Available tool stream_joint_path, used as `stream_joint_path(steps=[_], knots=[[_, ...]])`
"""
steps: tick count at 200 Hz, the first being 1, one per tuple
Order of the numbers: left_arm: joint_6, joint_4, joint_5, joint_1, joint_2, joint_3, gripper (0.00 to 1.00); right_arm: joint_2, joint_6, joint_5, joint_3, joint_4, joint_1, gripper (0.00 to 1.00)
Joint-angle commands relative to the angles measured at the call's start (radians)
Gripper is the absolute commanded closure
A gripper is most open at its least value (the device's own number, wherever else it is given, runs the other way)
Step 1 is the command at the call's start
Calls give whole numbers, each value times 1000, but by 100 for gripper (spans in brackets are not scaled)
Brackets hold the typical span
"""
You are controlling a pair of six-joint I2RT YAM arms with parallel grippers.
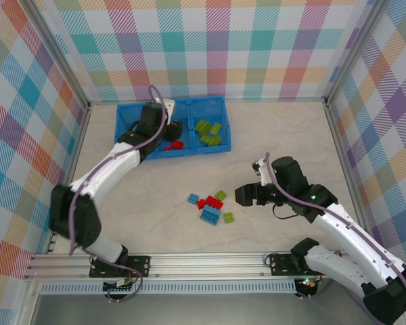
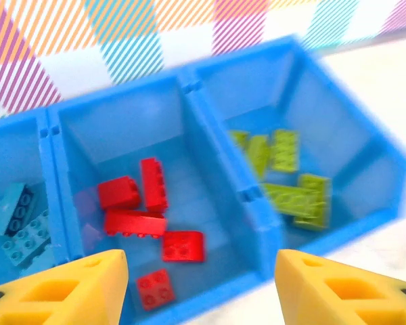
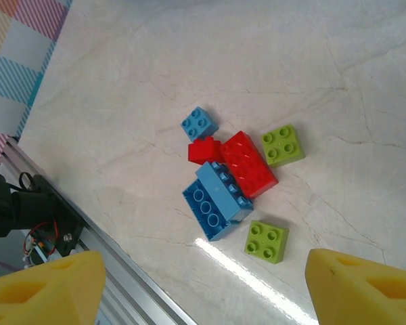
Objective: Sort the legos into containers by color
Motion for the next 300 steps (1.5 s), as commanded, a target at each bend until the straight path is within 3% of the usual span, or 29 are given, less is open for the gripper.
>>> stream_joint_path(steps=[1,47,71,94,142,203,244,276,300], knots=[[-153,-138,79,-59,-168,-62,41,32,16,15,27,21,13,22],[-433,-364,57,-186,-308,-235,38,95,36,-16,17,90,26,21],[-521,-340,67,-253,-280,-323,33,115,41,-16,22,99,38,21],[-538,-257,69,-300,-193,-362,28,136,35,5,36,80,58,20],[-516,-263,85,-310,77,-251,22,166,34,16,63,17,90,18],[-492,-207,122,-319,247,-231,20,155,57,13,36,32,104,16],[-507,-220,109,-321,284,-240,27,153,57,22,38,26,109,16],[-531,-242,58,-320,264,-269,47,158,62,25,39,30,110,15],[-553,-237,33,-320,218,-311,52,158,64,38,47,23,111,13]])
